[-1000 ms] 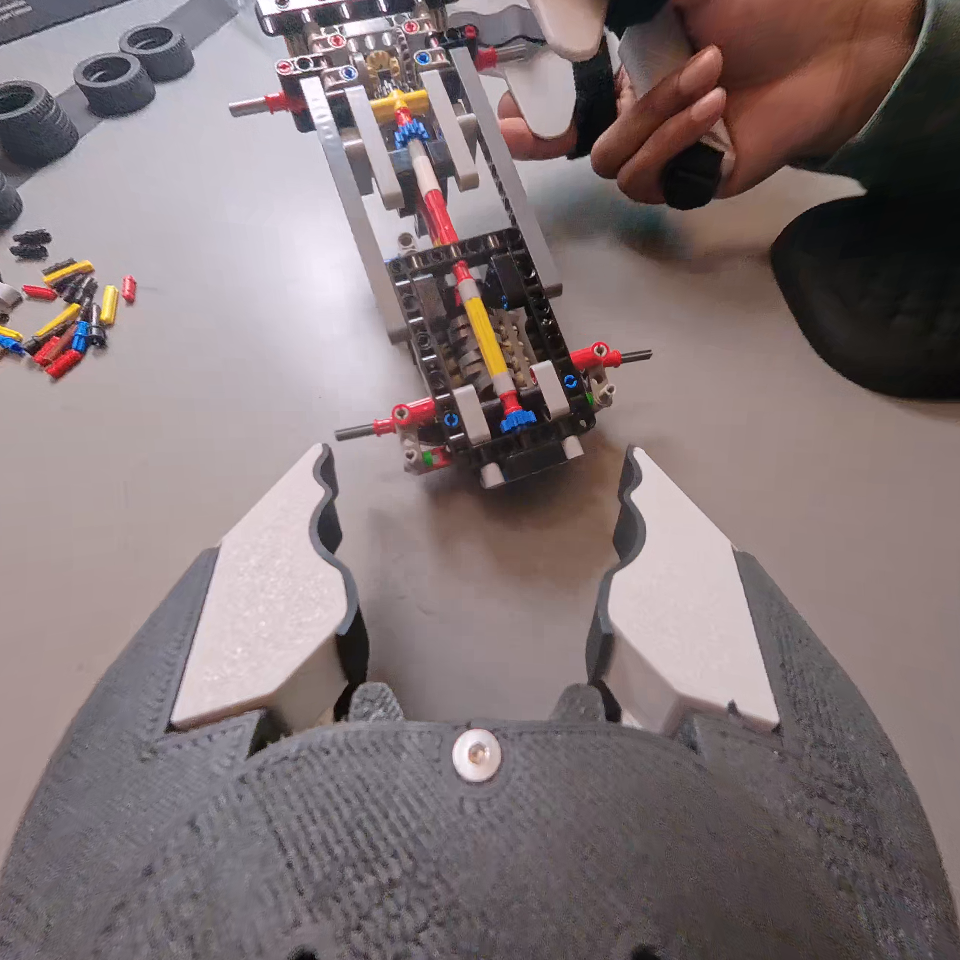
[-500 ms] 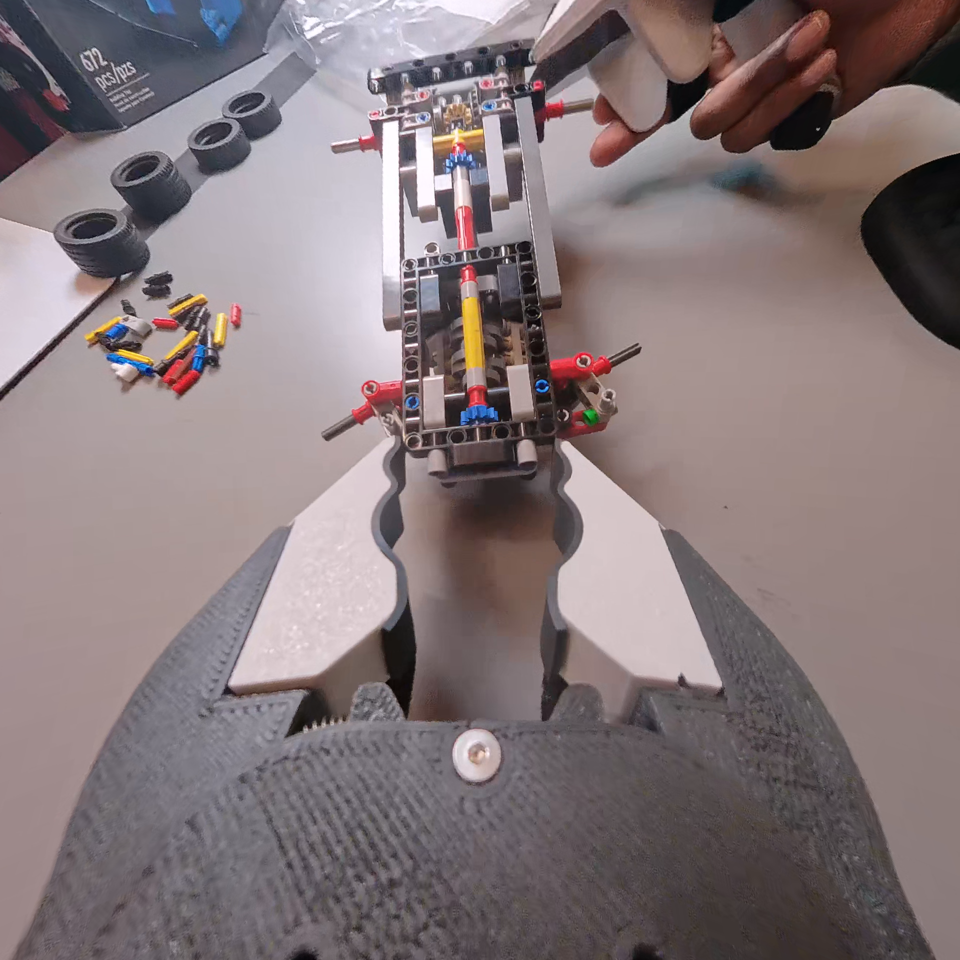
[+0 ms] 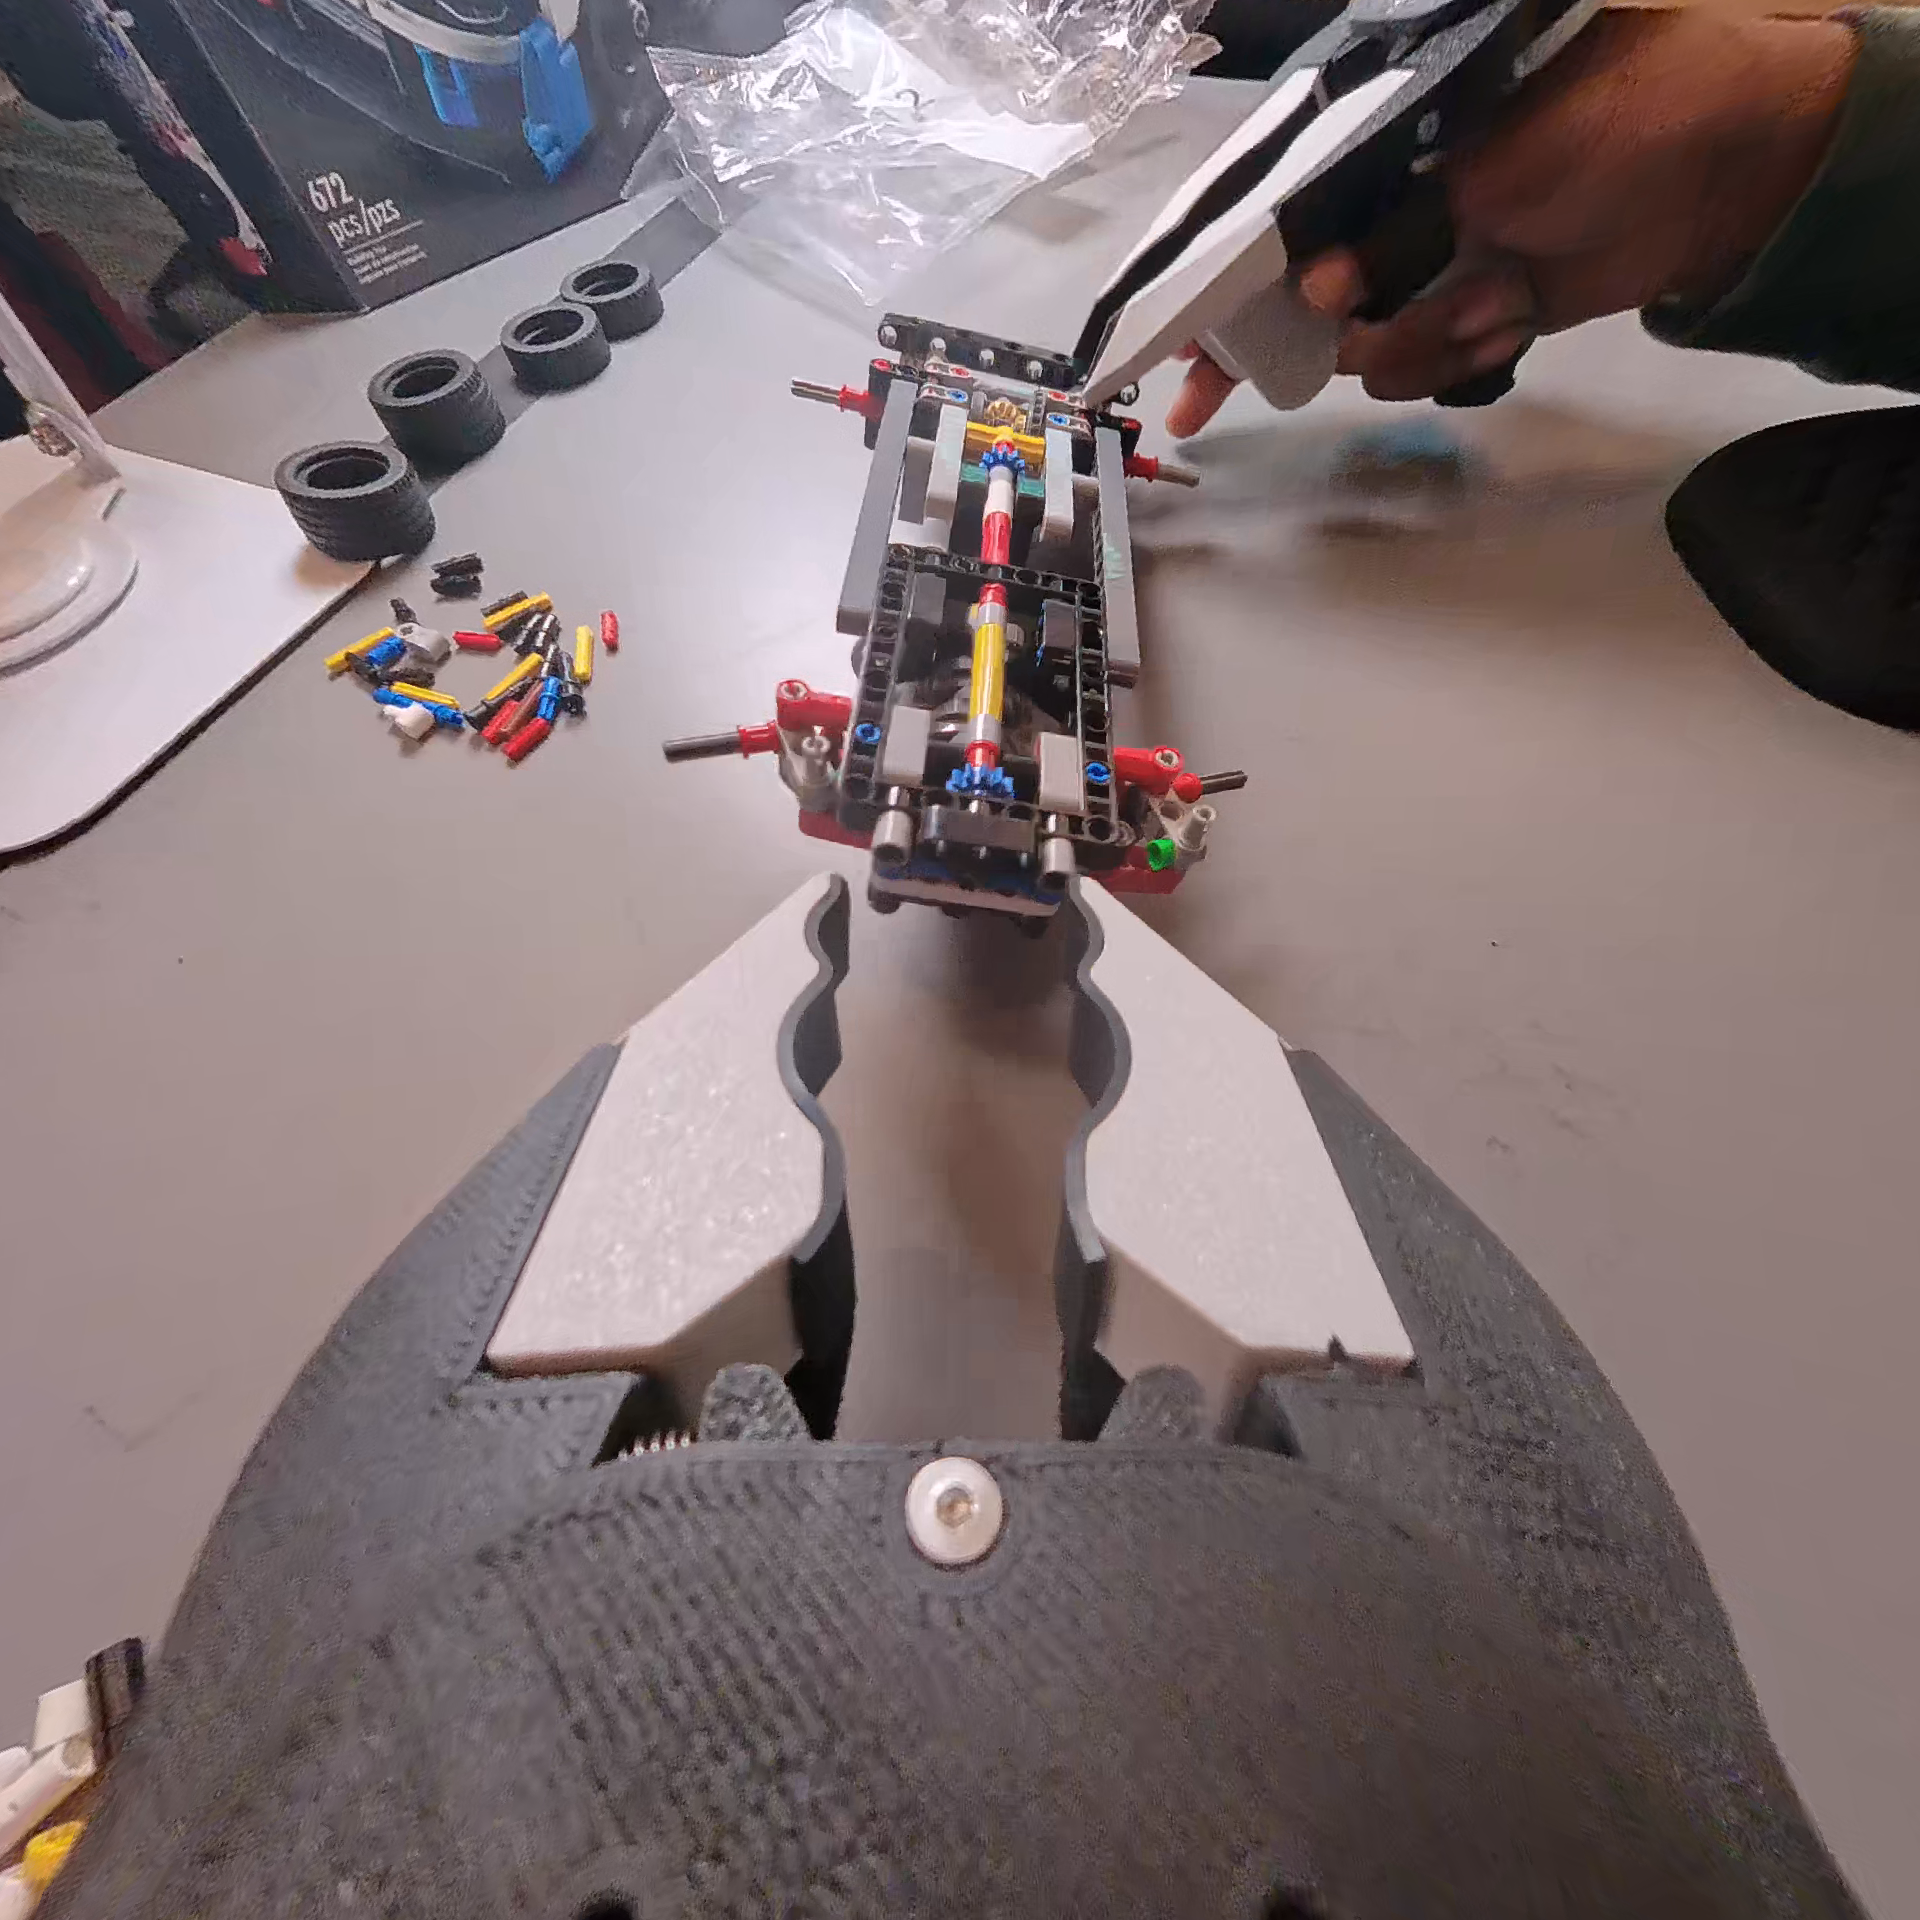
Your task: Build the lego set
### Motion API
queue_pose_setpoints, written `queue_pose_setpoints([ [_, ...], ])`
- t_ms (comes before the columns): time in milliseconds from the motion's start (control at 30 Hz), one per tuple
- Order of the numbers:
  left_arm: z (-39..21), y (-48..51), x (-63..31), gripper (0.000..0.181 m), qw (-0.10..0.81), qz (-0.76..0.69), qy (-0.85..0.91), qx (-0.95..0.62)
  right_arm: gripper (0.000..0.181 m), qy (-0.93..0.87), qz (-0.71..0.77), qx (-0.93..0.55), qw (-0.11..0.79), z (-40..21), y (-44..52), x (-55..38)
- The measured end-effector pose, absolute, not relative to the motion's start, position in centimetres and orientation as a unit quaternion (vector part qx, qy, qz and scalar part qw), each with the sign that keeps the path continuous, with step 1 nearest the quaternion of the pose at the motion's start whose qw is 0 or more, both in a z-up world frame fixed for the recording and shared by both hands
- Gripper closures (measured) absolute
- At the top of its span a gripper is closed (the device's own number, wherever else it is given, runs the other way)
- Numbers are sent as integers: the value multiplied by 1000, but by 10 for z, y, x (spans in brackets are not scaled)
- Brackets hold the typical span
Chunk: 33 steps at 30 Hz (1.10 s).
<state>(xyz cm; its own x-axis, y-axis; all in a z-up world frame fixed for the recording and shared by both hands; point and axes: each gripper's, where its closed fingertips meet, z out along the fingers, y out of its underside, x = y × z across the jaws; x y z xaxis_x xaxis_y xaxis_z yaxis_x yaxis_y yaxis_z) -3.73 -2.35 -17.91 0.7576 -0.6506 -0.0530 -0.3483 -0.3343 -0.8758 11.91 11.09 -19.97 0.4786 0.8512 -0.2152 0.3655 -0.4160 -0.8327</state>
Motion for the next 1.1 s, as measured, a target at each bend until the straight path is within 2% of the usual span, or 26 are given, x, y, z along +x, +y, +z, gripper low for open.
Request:
queue_pose_setpoints([
  [167, -177, -28, -40, 122, 493, -164, 330, -788, 168, -388, 324, -783, 363, -202, 109, 115],
  [367, -180, -30, -35, 119, 492, -159, 344, -784, 175, -302, 418, -804, 297, -200, 103, 109],
  [567, -178, -28, -40, 136, 507, -124, 347, -779, 175, -272, 440, -810, 276, -203, 104, 105],
  [833, -163, -30, -42, 136, 523, -152, 337, -768, 175, -234, 486, -811, 228, -207, 100, 101],
  [1100, -154, -33, -39, 137, 535, -154, 339, -759, 175, -240, 488, -810, 218, -208, 98, 100],
])
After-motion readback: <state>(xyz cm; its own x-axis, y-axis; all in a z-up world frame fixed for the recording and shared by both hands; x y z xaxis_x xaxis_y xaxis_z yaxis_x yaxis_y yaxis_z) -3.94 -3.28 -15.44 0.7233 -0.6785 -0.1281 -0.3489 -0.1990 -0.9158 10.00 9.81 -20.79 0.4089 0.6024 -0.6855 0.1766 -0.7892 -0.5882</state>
